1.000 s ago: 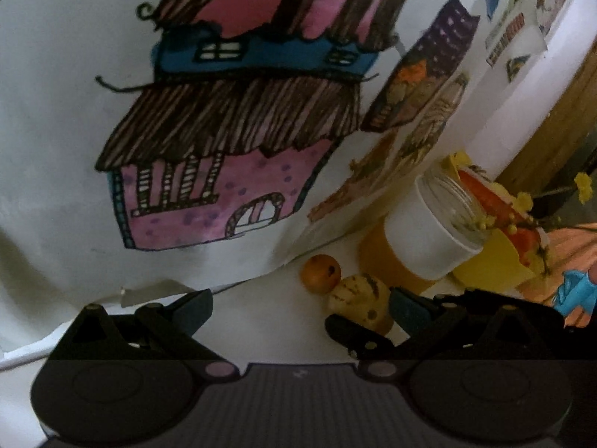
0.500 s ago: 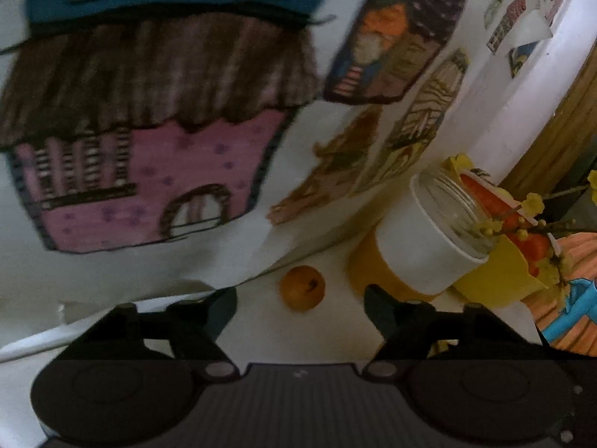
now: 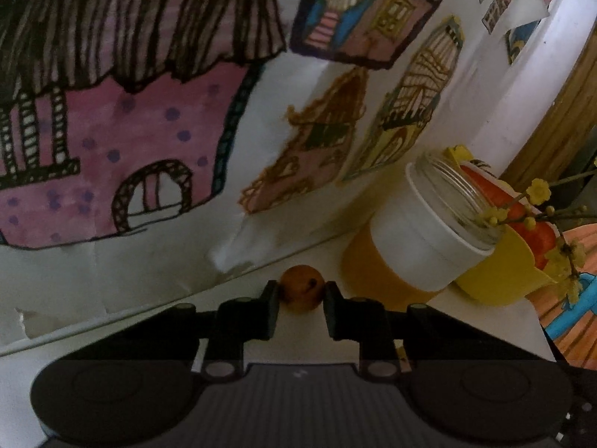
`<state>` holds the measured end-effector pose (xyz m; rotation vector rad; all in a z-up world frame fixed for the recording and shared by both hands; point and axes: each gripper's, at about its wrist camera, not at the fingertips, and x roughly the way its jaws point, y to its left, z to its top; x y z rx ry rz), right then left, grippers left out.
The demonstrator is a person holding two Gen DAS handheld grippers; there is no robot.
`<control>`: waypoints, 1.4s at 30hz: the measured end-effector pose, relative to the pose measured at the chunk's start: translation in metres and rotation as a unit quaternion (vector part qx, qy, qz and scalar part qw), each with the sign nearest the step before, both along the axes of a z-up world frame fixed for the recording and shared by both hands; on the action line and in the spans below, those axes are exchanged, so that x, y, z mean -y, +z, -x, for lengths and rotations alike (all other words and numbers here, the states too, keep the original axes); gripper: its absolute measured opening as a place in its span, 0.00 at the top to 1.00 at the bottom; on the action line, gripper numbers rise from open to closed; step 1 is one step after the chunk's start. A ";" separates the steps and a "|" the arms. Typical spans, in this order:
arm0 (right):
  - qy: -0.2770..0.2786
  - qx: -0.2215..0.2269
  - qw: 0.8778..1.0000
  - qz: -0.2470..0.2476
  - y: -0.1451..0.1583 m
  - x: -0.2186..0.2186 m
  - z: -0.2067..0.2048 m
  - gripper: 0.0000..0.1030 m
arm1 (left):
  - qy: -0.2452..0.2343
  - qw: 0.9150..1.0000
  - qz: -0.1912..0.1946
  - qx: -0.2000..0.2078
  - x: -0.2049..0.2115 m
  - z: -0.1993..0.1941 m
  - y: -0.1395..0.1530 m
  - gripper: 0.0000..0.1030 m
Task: Organize fruits
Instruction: 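Grasp the small orange fruit with the left tool while the right tool grasps the striped fruit, then drop the small orange fruit into the tray with the left tool while the right tool releases the striped fruit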
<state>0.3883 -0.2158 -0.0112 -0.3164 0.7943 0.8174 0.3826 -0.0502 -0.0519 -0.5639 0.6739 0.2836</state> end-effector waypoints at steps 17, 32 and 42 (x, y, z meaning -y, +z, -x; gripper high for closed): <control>-0.054 0.002 0.998 -0.034 0.022 0.014 0.047 0.51 | -0.048 0.999 -0.010 0.012 -0.001 0.059 0.030 0.74; -0.214 0.033 0.973 -0.077 0.065 0.116 0.161 0.52 | -0.183 0.981 -0.016 0.053 0.056 0.155 0.076 0.74; -0.301 0.030 0.951 -0.066 0.057 0.175 0.234 0.52 | -0.268 0.961 -0.028 0.059 0.110 0.189 0.089 0.74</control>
